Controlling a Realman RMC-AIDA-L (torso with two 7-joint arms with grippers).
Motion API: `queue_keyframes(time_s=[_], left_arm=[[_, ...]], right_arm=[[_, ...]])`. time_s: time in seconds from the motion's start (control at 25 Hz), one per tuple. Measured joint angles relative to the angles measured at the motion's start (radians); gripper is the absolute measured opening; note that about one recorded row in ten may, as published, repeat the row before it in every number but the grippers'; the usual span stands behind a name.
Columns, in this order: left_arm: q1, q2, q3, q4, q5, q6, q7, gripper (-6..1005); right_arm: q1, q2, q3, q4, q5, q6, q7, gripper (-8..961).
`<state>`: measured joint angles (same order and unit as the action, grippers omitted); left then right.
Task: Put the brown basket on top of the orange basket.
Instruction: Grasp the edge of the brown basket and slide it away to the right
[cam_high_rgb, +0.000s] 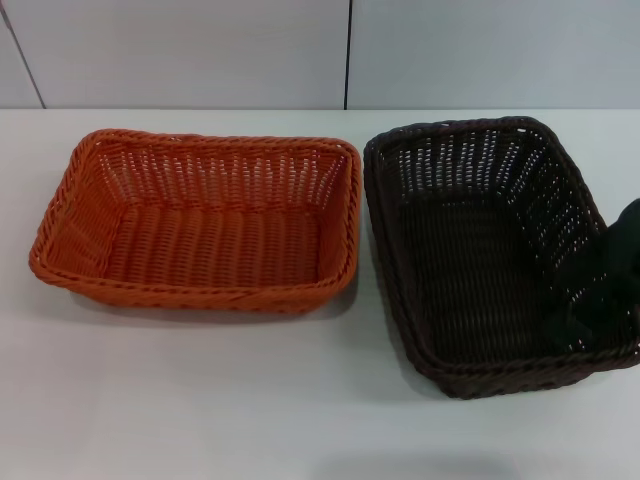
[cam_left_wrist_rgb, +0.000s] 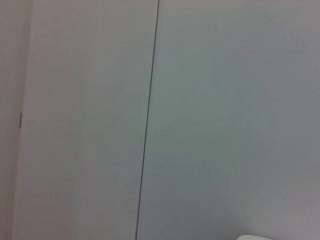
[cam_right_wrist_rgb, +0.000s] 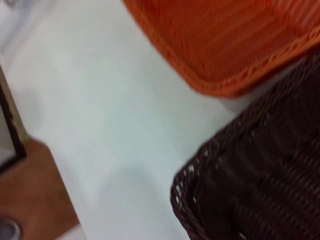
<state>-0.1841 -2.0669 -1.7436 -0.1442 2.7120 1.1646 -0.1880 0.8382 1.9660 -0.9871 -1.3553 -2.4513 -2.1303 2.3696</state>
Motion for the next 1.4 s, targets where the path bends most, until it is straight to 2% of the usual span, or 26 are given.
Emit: queue_keyframes(time_s=[0.28,0.56,0.76,1.16,1.4], left_arm=[[-0.001,0.001,-0.001,0.000,0.000,-0.003,-0.004,791],[0.001,0.001,-0.001,-0.002,0.000,-0.003,-0.005,791],[0.000,0.001,-0.001,-0.002,0.000,-0.003,-0.005,791],[-0.005,0.001,-0.002,-0.003,0.000,-0.004,-0.007,791],[-0.008,0.002,-0.017,-0.005,-0.002,-0.018,-0.007,791]], right_arm=[[0.005,0.029,-0.117,0.027,-0.035,0.070,-0.025,791],[0.008,0.077,-0.215,0.093,-0.061,0.163,-0.024,791],[0.009,0.095,-0.268,0.135,-0.070,0.198,-0.021,791],[0.022,0.102,-0.299,0.235,-0.122,0.251,-0.017,791],[0.022,0.104,-0.301,0.246,-0.134,0.281,-0.020,785]])
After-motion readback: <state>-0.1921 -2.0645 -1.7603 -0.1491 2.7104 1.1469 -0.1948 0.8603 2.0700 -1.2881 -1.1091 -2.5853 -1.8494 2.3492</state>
